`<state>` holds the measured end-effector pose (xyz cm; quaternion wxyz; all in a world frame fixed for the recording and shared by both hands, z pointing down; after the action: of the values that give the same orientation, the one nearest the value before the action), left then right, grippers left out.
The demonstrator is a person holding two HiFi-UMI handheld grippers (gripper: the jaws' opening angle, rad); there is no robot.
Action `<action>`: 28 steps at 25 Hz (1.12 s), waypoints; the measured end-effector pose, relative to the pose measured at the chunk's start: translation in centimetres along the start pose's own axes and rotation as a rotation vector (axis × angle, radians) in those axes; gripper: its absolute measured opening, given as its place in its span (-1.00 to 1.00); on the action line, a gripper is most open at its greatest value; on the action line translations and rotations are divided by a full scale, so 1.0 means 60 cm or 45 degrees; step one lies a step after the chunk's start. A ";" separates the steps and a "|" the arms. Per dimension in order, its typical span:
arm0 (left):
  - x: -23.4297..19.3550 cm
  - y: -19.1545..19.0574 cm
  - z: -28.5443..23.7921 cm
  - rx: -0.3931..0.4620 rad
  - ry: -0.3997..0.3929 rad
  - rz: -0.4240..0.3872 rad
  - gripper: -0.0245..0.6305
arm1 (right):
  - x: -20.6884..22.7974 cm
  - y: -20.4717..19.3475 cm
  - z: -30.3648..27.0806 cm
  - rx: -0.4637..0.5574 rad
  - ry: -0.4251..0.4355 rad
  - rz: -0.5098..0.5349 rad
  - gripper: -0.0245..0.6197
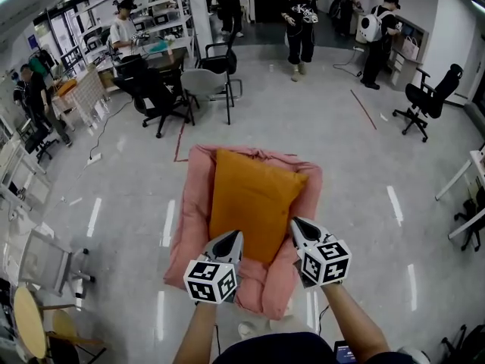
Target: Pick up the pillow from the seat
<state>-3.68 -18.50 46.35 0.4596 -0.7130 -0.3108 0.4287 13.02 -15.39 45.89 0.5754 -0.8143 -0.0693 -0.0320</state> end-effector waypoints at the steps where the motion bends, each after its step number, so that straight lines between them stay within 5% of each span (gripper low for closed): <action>1: 0.001 0.002 -0.009 0.001 0.006 0.000 -0.93 | 0.008 0.002 -0.004 -0.001 0.006 0.000 -0.87; 18: 0.016 0.001 -0.125 -0.063 0.122 0.005 -0.93 | 0.117 -0.009 -0.085 -0.110 0.122 0.012 -0.87; 28: -0.003 0.000 -0.137 -0.117 0.155 -0.040 -0.93 | 0.117 -0.020 -0.125 -0.167 0.158 0.020 -0.87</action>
<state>3.59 -21.84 48.12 0.4512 -0.7531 -0.3126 0.3625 20.01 -21.55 50.46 0.5243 -0.8472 -0.0249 -0.0822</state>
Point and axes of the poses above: the fingertips, and each gripper's own axes: z backward along the fingers, x to its right, y out of its top, the point moved 3 cm from there along z, backward along the fingers, and after that the axes turned 14 degrees about -y, right-handed, at the moved point
